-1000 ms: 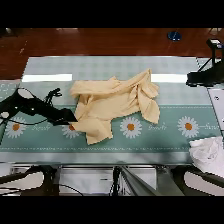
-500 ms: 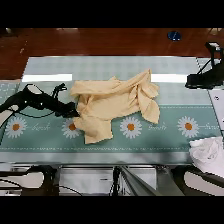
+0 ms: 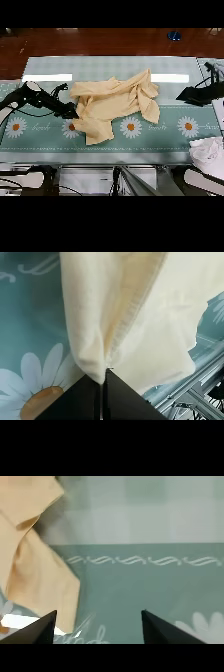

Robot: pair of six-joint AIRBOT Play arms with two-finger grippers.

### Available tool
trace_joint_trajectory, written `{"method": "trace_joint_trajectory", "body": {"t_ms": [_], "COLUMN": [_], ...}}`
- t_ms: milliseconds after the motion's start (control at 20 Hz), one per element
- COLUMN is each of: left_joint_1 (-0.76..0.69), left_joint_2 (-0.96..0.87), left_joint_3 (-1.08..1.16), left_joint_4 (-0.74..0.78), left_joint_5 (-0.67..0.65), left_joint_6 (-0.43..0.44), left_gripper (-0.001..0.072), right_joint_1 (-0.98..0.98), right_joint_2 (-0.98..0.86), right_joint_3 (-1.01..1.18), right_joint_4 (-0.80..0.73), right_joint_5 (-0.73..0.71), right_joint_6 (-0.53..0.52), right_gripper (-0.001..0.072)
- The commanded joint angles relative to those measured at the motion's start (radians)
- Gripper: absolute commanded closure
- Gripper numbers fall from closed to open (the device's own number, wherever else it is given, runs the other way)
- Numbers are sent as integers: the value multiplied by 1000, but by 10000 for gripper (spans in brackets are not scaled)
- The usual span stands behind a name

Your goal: Fold the shirts.

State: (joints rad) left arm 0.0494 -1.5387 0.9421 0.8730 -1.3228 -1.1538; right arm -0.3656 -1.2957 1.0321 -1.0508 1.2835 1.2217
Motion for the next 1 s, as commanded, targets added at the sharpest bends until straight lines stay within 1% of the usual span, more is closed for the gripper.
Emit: {"method": "trace_joint_trajectory", "body": {"t_ms": [0, 100, 200, 400, 550, 650, 750, 850, 950], "left_joint_1": [1, 1, 1, 1, 1, 2, 2, 5, 9], "left_joint_2": [-1, -1, -1, -1, -1, -1, -1, -1, -1], "left_joint_3": [3, 3, 3, 3, 3, 3, 3, 3, 4], "left_joint_4": [-2, -2, -2, -2, -2, -2, -2, -2, -2], "left_joint_5": [-18, -25, -36, -40, -40, -40, -40, -40, -40], "left_joint_6": [1, 1, 1, 2, 2, 2, 6, 10, 10], "left_gripper": [685, 685, 685, 685, 685, 685, 685, 685, 685], "right_joint_1": [-2, 40, 63, 64, 71, 71, 71, 90, 148], "right_joint_2": [0, 0, 0, 0, 0, 0, -2, -32, -83], "right_joint_3": [-139, -174, -198, -249, -320, -359, -386, -390, -390], "right_joint_4": [170, 127, 129, 132, 145, 182, 253, 334, 367], "right_joint_5": [24, -36, -77, -69, -107, -157, -207, -221, -254], "right_joint_6": [-121, -115, -110, -75, -75, -74, -74, -75, -56], "right_gripper": [119, 119, 121, 137, 140, 146, 148, 197, 197]}}
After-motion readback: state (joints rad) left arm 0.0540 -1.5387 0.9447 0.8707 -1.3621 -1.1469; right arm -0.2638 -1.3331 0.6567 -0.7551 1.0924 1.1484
